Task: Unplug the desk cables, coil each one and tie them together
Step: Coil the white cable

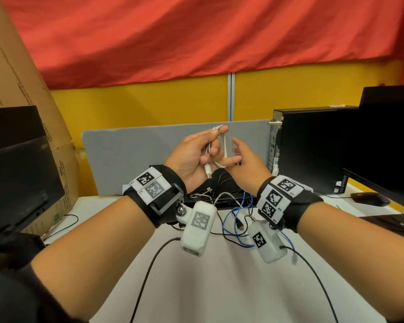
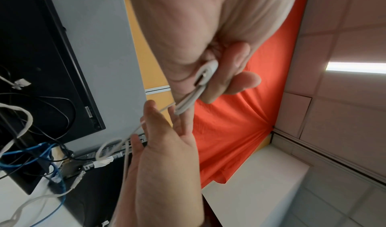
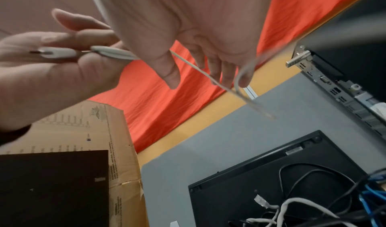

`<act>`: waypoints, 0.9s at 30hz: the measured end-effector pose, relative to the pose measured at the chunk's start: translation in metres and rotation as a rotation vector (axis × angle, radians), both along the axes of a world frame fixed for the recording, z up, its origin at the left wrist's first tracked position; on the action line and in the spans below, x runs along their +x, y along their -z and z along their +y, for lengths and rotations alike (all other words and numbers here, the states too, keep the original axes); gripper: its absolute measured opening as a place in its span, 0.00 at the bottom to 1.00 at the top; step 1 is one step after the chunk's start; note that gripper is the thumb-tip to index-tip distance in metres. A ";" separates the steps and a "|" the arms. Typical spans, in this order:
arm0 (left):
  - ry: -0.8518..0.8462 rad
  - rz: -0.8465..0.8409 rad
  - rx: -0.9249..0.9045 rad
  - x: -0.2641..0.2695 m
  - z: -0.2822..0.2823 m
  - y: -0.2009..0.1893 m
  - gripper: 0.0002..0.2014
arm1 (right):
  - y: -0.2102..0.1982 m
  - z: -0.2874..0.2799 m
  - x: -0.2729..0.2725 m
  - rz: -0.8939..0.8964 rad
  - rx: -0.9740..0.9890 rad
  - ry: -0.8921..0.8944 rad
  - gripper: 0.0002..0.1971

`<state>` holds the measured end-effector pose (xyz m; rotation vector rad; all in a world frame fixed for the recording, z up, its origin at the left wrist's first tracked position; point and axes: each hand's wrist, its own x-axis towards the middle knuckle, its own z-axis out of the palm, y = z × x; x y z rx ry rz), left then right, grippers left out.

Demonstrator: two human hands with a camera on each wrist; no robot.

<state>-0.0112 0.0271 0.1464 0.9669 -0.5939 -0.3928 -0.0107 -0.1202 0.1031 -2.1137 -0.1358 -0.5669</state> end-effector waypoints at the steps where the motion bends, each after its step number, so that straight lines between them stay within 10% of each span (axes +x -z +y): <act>1: 0.008 0.000 -0.007 0.000 0.000 0.000 0.18 | 0.000 -0.001 0.001 -0.009 0.021 0.016 0.31; 5: -0.042 -0.016 -0.057 0.007 -0.001 -0.001 0.17 | 0.007 -0.006 0.002 -0.035 0.109 0.007 0.13; 15: -0.209 -0.181 0.060 0.023 0.010 0.016 0.09 | 0.008 0.001 -0.019 0.083 -0.260 -0.206 0.14; 27: -0.321 -0.626 0.917 0.020 0.005 0.034 0.21 | -0.018 -0.011 -0.034 0.328 -0.591 -0.235 0.11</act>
